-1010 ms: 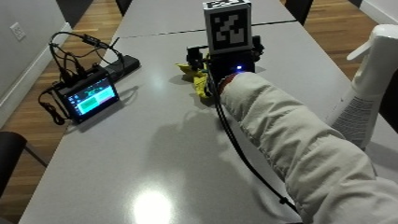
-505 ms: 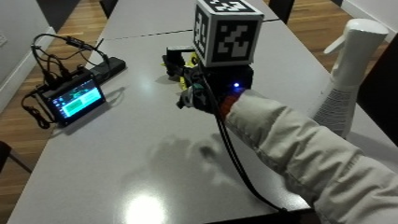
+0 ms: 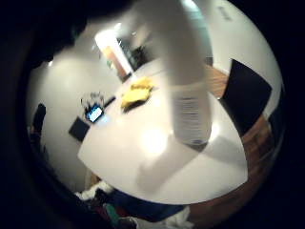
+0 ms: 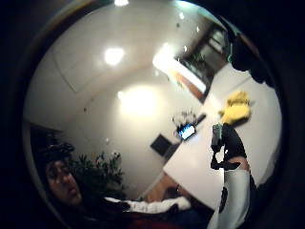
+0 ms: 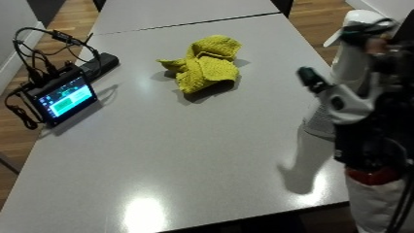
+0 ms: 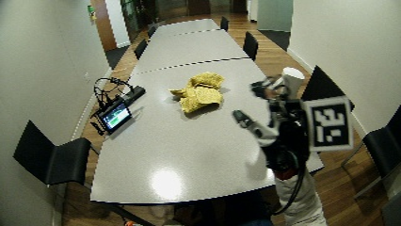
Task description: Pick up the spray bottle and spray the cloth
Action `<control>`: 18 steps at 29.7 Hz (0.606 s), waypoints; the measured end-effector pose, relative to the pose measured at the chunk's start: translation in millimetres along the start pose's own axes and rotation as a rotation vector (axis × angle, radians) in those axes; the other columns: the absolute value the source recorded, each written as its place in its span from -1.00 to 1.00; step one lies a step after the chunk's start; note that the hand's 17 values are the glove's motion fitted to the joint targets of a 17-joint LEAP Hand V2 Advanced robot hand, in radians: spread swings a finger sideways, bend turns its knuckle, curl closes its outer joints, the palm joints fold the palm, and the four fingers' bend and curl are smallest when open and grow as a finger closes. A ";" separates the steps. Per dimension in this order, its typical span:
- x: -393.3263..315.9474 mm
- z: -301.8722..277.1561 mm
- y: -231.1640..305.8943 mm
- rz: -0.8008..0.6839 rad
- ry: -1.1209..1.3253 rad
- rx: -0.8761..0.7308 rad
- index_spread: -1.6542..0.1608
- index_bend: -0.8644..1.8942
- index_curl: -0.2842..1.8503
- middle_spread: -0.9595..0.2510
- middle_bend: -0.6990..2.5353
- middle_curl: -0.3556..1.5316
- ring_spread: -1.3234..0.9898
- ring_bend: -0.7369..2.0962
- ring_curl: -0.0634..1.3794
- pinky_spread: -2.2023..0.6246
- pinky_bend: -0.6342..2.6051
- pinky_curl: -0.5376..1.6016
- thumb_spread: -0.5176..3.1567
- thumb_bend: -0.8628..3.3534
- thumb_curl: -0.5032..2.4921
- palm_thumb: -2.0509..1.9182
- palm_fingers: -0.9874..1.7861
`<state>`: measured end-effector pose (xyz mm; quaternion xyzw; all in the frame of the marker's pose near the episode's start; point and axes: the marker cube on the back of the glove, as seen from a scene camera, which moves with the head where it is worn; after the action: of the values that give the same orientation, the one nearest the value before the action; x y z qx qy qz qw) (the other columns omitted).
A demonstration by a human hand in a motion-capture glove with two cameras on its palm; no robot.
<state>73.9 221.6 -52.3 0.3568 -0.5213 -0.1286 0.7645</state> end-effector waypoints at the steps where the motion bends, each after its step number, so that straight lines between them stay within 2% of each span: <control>1: 13.2 -17.6 1.2 0.042 -0.005 0.104 0.53 -0.14 -0.34 0.42 -0.30 -0.19 0.04 -0.22 -0.41 0.49 -0.48 -0.19 -0.27 -0.51 -0.39 0.51 0.14; 2: 31.2 -35.7 -0.1 0.043 0.026 0.201 0.52 -0.09 -0.32 0.42 -0.31 -0.20 0.04 -0.26 -0.41 0.52 -0.54 -0.21 -0.26 -0.51 -0.38 0.52 0.03; 4: 70.4 -67.4 -6.3 0.004 0.115 0.350 0.50 -0.12 -0.32 0.42 -0.34 -0.20 0.04 -0.29 -0.40 0.54 -0.53 -0.21 -0.26 -0.52 -0.38 0.52 -0.17; 7: 110.7 -88.4 -16.5 0.086 0.101 0.428 0.46 -0.28 -0.37 0.47 -0.34 -0.21 0.05 -0.28 -0.42 0.57 -0.49 -0.22 -0.27 -0.54 -0.38 0.51 -0.26; 9: 133.6 -89.1 -25.5 0.183 0.009 0.380 0.45 -0.34 -0.43 0.51 -0.33 -0.21 0.07 -0.22 -0.44 0.59 -0.51 -0.25 -0.28 -0.55 -0.37 0.52 -0.20; 11: 158.2 -87.7 -35.3 0.232 -0.071 0.298 0.44 -0.40 -0.50 0.53 -0.31 -0.21 0.08 -0.14 -0.44 0.63 -0.46 -0.25 -0.28 -0.56 -0.37 0.52 -0.06; 15: 178.6 -83.1 -46.2 0.222 -0.135 0.180 0.43 -0.35 -0.53 0.53 -0.30 -0.20 0.09 -0.12 -0.43 0.66 -0.44 -0.23 -0.27 -0.57 -0.37 0.52 -0.05; 18: 173.5 -72.7 -51.7 0.204 -0.175 0.121 0.43 -0.36 -0.56 0.50 -0.26 -0.19 0.08 -0.04 -0.39 0.68 -0.43 -0.22 -0.27 -0.57 -0.36 0.54 0.09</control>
<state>221.1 116.1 20.3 0.3346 -0.6265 -0.0492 0.7022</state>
